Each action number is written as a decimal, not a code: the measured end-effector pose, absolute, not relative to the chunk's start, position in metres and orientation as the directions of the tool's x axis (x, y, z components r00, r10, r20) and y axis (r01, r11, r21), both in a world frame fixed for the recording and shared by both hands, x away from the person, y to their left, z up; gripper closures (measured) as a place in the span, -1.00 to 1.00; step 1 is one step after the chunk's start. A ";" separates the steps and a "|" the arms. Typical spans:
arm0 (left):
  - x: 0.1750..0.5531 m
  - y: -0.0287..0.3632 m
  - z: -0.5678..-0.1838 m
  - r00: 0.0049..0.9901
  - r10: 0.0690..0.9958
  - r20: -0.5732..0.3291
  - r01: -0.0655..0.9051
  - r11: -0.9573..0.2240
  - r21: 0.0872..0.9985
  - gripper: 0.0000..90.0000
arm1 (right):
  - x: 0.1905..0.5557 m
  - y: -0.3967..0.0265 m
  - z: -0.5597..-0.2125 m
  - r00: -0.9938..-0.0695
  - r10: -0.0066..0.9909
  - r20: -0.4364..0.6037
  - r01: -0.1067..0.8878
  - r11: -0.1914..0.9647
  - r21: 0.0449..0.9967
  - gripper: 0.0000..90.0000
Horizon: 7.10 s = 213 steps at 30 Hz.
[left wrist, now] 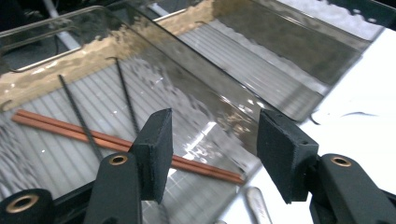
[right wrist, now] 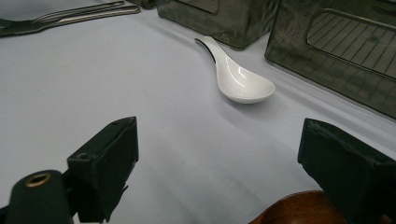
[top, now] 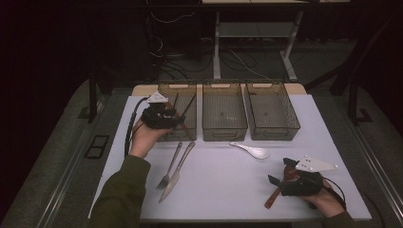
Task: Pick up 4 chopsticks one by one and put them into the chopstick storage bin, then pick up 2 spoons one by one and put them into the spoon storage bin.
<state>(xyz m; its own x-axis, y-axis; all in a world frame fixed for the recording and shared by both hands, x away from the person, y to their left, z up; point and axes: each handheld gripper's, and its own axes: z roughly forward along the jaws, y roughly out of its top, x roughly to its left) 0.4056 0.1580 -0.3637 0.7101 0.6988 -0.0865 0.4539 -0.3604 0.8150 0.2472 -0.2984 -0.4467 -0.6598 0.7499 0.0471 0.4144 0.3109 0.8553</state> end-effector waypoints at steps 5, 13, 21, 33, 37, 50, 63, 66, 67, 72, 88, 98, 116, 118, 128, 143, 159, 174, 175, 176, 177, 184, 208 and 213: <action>0.385 0.157 -0.367 0.731 0.675 -0.093 0.439 -0.362 0.822 -0.08 | 0.247 -0.298 -0.447 -0.662 0.748 0.047 0.414 0.314 0.854 -0.74; 0.353 0.152 -0.376 0.757 0.647 -0.093 0.402 -0.349 0.846 -0.24 | 0.248 -0.299 -0.446 -0.661 0.749 0.049 0.417 0.312 0.854 -0.73; 0.329 0.152 -0.380 0.769 0.631 -0.104 0.394 -0.339 0.854 -0.42 | 0.247 -0.299 -0.446 -0.661 0.749 0.052 0.415 0.306 0.857 -0.74; 0.287 0.153 -0.406 0.798 0.594 -0.102 0.367 -0.345 0.864 -0.65 | 0.247 -0.298 -0.445 -0.661 0.747 0.068 0.425 0.298 0.855 -0.74; 0.277 0.155 -0.411 0.807 0.581 -0.102 0.358 -0.345 0.868 -0.69 | 0.247 -0.298 -0.445 -0.661 0.746 0.076 0.433 0.297 0.851 -0.74; 0.261 0.153 -0.426 0.826 0.558 -0.073 0.342 -0.394 0.853 -1.00 | 0.250 -0.298 -0.442 -0.654 0.747 0.121 0.488 0.295 0.821 -0.70; 0.262 0.154 -0.429 0.815 0.573 -0.084 0.367 -0.398 0.841 -1.00 | 0.273 -0.294 -0.420 -0.649 0.739 0.182 0.558 0.299 0.774 -0.67; 0.262 0.155 -0.429 0.815 0.574 -0.083 0.366 -0.397 0.842 -1.00 | 0.279 -0.291 -0.419 -0.638 0.751 0.170 0.565 0.306 0.767 -0.67; 0.262 0.155 -0.429 0.817 0.571 -0.083 0.364 -0.398 0.842 -1.00 | 0.281 -0.290 -0.419 -0.638 0.752 0.167 0.564 0.308 0.766 -0.67; 0.262 0.155 -0.428 0.814 0.576 -0.080 0.361 -0.393 0.846 -1.00 | 0.295 -0.288 -0.417 -0.636 0.750 0.181 0.576 0.306 0.758 -0.65; 0.263 0.152 -0.428 0.824 0.559 -0.093 0.361 -0.390 0.847 -1.00 | 0.333 -0.271 -0.414 -0.627 0.753 0.199 0.599 0.304 0.741 -0.52; 0.263 0.152 -0.428 0.830 0.550 -0.093 0.354 -0.390 0.850 -1.00 | 0.347 -0.266 -0.430 -0.593 0.775 0.219 0.645 0.295 0.705 -0.32; 0.264 0.151 -0.430 0.833 0.545 -0.099 0.360 -0.396 0.845 -1.00 | 0.350 -0.267 -0.441 -0.596 0.777 0.203 0.669 0.341 0.660 0.06; 0.263 0.151 -0.430 0.834 0.544 -0.098 0.360 -0.400 0.843 -1.00 | 0.350 -0.266 -0.442 -0.603 0.773 0.196 0.668 0.355 0.654 0.10; 0.263 0.151 -0.429 0.839 0.535 -0.098 0.355 -0.403 0.844 -1.00 | 0.347 -0.261 -0.445 -0.637 0.757 0.146 0.648 0.423 0.634 0.26; 0.262 0.151 -0.429 0.845 0.527 -0.091 0.347 -0.411 0.843 -1.00 | 0.341 -0.256 -0.442 -0.674 0.728 0.126 0.621 0.465 0.631 0.59; 0.262 0.150 -0.428 0.846 0.526 -0.092 0.348 -0.412 0.842 -1.00 | 0.337 -0.255 -0.438 -0.685 0.720 0.111 0.600 0.472 0.646 0.81; 0.261 0.150 -0.428 0.844 0.529 -0.092 0.346 -0.404 0.847 -1.00 | 0.335 -0.258 -0.433 -0.688 0.716 0.117 0.590 0.459 0.664 0.81; 0.262 0.150 -0.428 0.844 0.528 -0.093 0.346 -0.404 0.847 -1.00 | 0.335 -0.258 -0.432 -0.691 0.714 0.116 0.588 0.461 0.665 0.81; 0.262 0.150 -0.428 0.844 0.528 -0.093 0.347 -0.405 0.846 -1.00 | 0.335 -0.259 -0.432 -0.691 0.713 0.117 0.587 0.460 0.666 0.81; 0.262 0.150 -0.428 0.844 0.529 -0.094 0.348 -0.405 0.846 -1.00 | 0.335 -0.259 -0.432 -0.691 0.714 0.116 0.587 0.460 0.667 0.81; 0.262 0.151 -0.428 0.841 0.531 -0.100 0.353 -0.399 0.846 -1.00 | 0.334 -0.261 -0.427 -0.688 0.717 0.114 0.579 0.448 0.681 0.81; 0.262 0.149 -0.428 0.844 0.527 -0.102 0.353 -0.401 0.845 -1.00 | 0.332 -0.272 -0.393 -0.684 0.720 0.114 0.526 0.379 0.761 0.81; 0.262 0.149 -0.428 0.845 0.525 -0.098 0.349 -0.404 0.846 -1.00 | 0.334 -0.272 -0.382 -0.677 0.724 0.128 0.522 0.351 0.777 0.81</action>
<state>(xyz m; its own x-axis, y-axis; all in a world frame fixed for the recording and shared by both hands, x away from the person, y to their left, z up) 0.2617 0.1489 -0.4285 0.8452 0.5252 -0.0985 0.3493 -0.4035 0.8457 0.3341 -0.2723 -0.3821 -0.6775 0.7244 0.1275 0.5221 0.3515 0.7771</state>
